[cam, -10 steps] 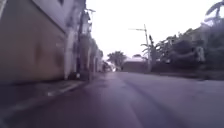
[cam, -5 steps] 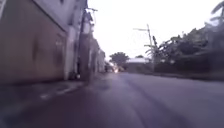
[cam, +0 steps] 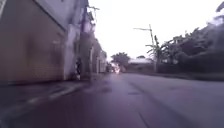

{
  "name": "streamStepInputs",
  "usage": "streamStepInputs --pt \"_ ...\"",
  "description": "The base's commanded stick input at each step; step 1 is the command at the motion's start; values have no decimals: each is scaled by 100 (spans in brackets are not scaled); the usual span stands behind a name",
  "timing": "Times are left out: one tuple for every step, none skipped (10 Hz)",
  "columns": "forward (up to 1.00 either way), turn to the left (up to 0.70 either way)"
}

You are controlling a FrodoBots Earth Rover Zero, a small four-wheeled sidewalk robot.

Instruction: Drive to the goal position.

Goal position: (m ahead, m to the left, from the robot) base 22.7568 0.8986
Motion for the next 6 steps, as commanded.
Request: streamStepInputs --pt "70 0" --pt "70 0" --pt "70 0" --pt "70 0" --pt "70 0" --pt "70 0"
